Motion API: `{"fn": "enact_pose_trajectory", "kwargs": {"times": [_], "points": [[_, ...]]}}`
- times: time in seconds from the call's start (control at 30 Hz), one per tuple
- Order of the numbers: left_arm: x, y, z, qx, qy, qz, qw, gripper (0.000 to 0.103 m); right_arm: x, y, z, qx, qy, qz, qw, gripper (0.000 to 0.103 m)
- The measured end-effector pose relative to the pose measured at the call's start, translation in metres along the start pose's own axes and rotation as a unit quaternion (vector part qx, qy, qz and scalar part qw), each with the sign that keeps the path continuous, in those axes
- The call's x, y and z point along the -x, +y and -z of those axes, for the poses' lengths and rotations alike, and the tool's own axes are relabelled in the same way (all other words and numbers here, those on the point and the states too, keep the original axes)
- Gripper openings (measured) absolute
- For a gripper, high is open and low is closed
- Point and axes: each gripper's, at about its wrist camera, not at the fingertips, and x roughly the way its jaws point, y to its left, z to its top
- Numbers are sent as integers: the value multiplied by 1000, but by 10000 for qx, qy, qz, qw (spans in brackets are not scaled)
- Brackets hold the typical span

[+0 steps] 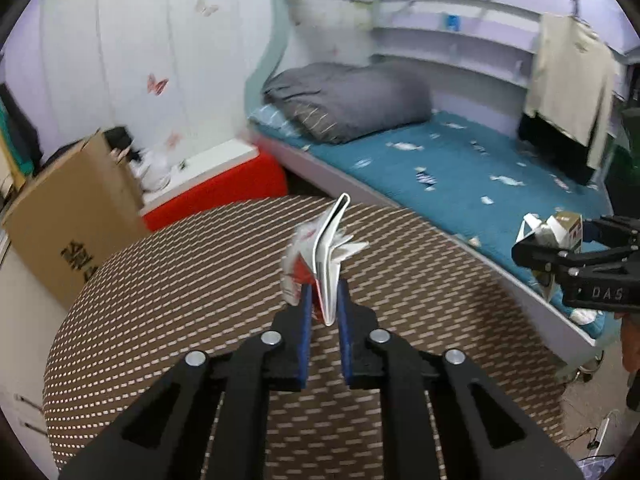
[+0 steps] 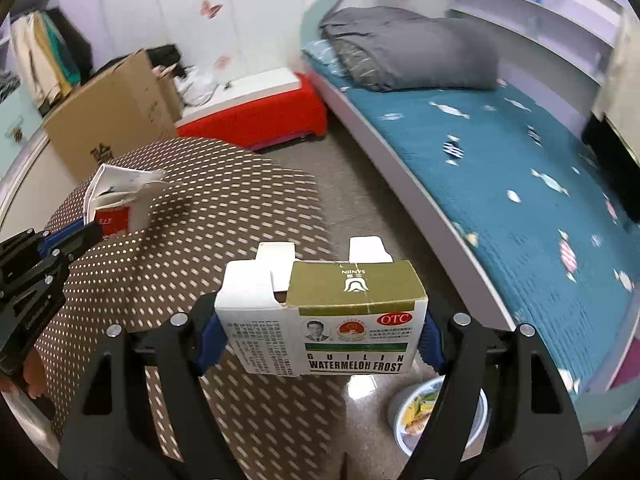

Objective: Collect trash
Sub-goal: 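Carry the white-red box in the left tool and medicine box in the right tool over the bin, then open the left tool dropping the white-red box while the right tool drops the medicine box into the bin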

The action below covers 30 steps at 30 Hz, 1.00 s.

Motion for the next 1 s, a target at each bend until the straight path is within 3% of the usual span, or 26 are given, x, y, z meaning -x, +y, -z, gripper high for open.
{"fn": "enact_pose_trajectory", "kwargs": {"times": [0.1, 0.37, 0.5, 0.67, 0.7, 0.77, 0.83, 0.93, 1.0], "points": [[8, -34, -7, -71, -87, 181, 9998, 9, 22, -26, 13, -140, -101, 123, 9998, 74], [27, -147, -13, -689, -203, 1194, 9902, 9, 82, -106, 68, -723, -271, 558, 9955, 74], [29, -223, -1, -1192, -65, 1841, 9756, 9, 101, -151, 102, -1113, -208, 824, 9901, 74], [18, -306, 24, -1805, 226, 2316, 9556, 13, 106, -211, 158, -1752, 130, 1129, 9779, 74], [13, -329, 34, -2029, 366, 2429, 9479, 14, 106, -221, 169, -1867, 192, 1177, 9751, 74], [2, -352, 47, -2242, 517, 2395, 9433, 43, 103, -243, 193, -2129, 361, 1403, 9663, 75], [-18, -374, 64, -2238, 575, 2048, 9511, 68, 97, -263, 216, -2373, 538, 1476, 9587, 75], [-44, -385, 83, -2036, 1094, 2229, 9471, 68, 85, -277, 237, -2622, 781, 1407, 9515, 75], [-55, -382, 93, -1992, 1264, 2106, 9487, 68, 69, -279, 242, -2640, 971, 1391, 9495, 75]]}}
